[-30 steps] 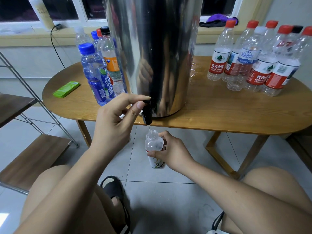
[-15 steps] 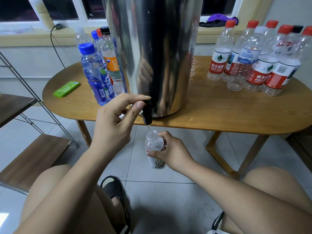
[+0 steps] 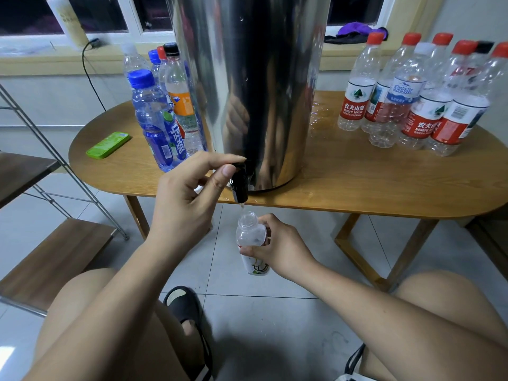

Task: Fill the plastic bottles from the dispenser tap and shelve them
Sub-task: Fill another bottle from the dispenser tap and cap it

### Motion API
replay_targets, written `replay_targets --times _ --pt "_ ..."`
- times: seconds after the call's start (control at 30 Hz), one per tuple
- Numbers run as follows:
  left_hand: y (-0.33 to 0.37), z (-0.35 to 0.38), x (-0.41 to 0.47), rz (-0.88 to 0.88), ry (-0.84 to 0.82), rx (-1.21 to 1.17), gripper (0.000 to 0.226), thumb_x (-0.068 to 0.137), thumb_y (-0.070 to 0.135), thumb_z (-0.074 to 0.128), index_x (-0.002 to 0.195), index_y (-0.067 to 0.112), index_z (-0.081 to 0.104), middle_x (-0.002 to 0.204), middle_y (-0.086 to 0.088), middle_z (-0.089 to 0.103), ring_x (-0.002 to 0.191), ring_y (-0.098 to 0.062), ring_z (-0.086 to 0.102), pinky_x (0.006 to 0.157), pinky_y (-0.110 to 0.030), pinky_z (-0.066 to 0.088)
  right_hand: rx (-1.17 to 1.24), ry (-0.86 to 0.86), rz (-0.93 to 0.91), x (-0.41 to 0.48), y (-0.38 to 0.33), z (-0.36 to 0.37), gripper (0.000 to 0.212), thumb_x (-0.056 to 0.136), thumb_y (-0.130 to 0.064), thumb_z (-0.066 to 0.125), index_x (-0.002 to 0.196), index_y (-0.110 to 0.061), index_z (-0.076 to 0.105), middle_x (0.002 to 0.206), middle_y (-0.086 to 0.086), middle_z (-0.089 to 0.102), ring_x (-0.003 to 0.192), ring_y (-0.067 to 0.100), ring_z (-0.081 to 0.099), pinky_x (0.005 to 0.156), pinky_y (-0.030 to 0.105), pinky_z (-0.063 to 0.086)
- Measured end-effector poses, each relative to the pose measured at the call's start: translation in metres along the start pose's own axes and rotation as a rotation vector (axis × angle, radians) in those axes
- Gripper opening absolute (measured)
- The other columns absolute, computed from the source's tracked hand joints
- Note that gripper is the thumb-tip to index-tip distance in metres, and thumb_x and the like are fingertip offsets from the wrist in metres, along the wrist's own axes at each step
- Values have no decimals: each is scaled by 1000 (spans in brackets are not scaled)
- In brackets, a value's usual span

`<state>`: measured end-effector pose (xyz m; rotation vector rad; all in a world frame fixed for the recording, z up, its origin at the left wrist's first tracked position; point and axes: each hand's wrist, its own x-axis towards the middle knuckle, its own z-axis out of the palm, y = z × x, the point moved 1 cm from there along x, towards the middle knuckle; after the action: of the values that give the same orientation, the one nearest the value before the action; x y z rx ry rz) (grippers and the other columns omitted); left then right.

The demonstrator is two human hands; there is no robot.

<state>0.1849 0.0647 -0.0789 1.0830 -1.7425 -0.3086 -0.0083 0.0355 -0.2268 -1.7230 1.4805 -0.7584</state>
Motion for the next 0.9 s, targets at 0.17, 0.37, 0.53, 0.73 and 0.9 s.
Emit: replay_targets --times 0.17,0.37,0.53,0.73,0.9 --pt "0 -1 0 4 -2 4 18 111 19 65 122 22 79 105 12 75 94 -11 69 77 -30 51 4 -1 0 0 0 0 60 73 -53 96 118 -34 61 109 -15 73 101 7 69 91 40 60" --pt "0 0 0 4 3 9 18 111 19 65 121 23 78 104 16 74 93 -9 68 78 -26 49 10 -8 -2 0 0 1 59 73 -51 96 117 -34 61 107 -16 73 100 6 69 91 39 60" --pt "0 0 1 1 4 12 18 111 20 64 121 23 79 104 16 74 93 -10 68 78 -27 49 13 -7 -3 1 1 1 59 72 -51 96 117 -34 60 107 -16 73 100 8 70 91 40 60" --pt "-1 -1 1 0 4 7 18 111 19 65 121 22 79 106 12 76 95 -13 70 78 -31 51 -2 -6 -3 -1 -1 0 58 74 -50 96 118 -33 61 108 -17 72 99 5 69 90 39 59" --pt "-1 0 0 3 2 12 18 111 18 65 121 21 79 106 11 76 96 -13 69 78 -32 52 -5 -13 4 -1 -2 -1 58 74 -50 96 117 -33 61 108 -18 72 99 3 69 90 38 59"
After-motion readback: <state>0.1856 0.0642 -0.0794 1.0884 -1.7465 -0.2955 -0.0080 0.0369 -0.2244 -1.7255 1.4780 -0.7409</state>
